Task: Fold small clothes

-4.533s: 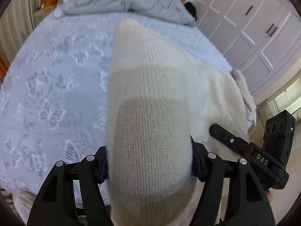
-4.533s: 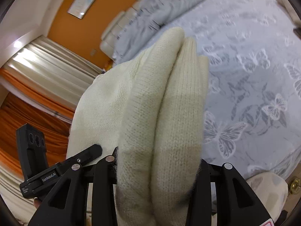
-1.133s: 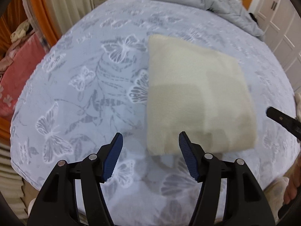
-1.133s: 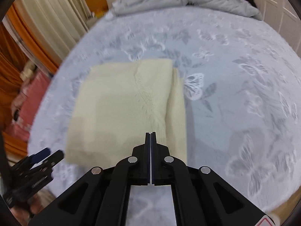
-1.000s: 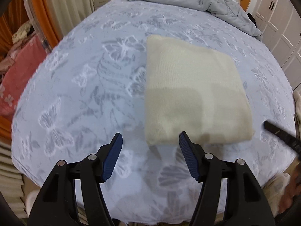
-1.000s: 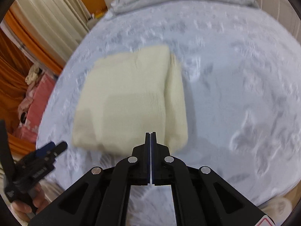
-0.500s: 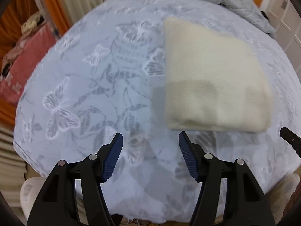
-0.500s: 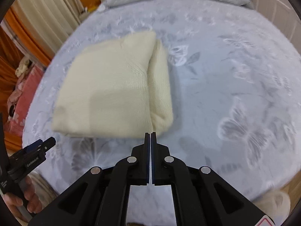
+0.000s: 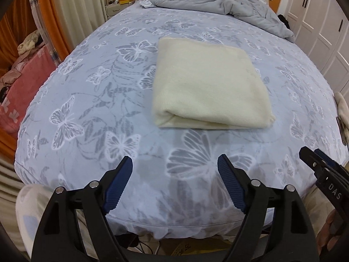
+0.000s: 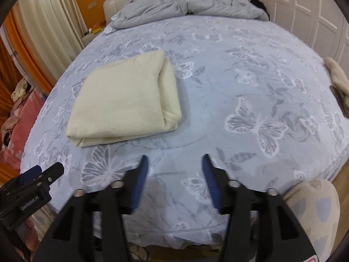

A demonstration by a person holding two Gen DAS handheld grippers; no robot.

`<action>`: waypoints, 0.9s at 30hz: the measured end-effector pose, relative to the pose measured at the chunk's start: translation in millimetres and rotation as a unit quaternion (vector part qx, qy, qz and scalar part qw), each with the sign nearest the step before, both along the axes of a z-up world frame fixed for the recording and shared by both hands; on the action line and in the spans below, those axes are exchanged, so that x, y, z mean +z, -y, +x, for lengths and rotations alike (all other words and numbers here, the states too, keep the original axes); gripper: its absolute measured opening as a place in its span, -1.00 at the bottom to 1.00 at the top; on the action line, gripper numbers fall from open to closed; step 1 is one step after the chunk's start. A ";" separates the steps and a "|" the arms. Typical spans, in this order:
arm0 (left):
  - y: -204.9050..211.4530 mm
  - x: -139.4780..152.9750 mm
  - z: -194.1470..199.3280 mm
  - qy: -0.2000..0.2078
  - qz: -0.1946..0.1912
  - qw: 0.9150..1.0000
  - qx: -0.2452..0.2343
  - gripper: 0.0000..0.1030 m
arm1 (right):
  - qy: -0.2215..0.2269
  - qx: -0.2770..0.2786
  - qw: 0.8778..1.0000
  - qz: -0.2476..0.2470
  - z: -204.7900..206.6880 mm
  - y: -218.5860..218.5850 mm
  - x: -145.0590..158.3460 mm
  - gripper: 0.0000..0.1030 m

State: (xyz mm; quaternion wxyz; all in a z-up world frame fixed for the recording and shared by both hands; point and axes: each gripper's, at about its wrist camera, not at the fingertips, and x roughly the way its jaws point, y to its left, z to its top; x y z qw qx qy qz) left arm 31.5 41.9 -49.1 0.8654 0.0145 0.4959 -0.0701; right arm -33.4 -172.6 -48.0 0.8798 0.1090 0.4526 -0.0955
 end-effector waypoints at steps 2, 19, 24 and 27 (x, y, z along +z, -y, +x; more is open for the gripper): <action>1.8 -2.6 -3.9 0.004 0.001 1.000 0.003 0.52 | 0.005 0.001 1.000 -0.006 -3.9 -2.0 -0.1 0.22; 9.7 -37.9 -26.0 0.040 0.060 0.997 -0.006 0.52 | 0.001 0.013 0.998 -0.057 -22.9 -21.5 -39.0 0.42; 11.0 -44.6 -24.3 0.038 0.057 0.998 -0.006 0.52 | -0.006 0.012 0.999 -0.052 -21.1 -22.3 -47.7 0.42; 12.1 -47.4 -24.1 0.042 0.065 0.997 -0.005 0.52 | -0.011 0.011 0.999 -0.050 -19.6 -24.2 -51.5 0.42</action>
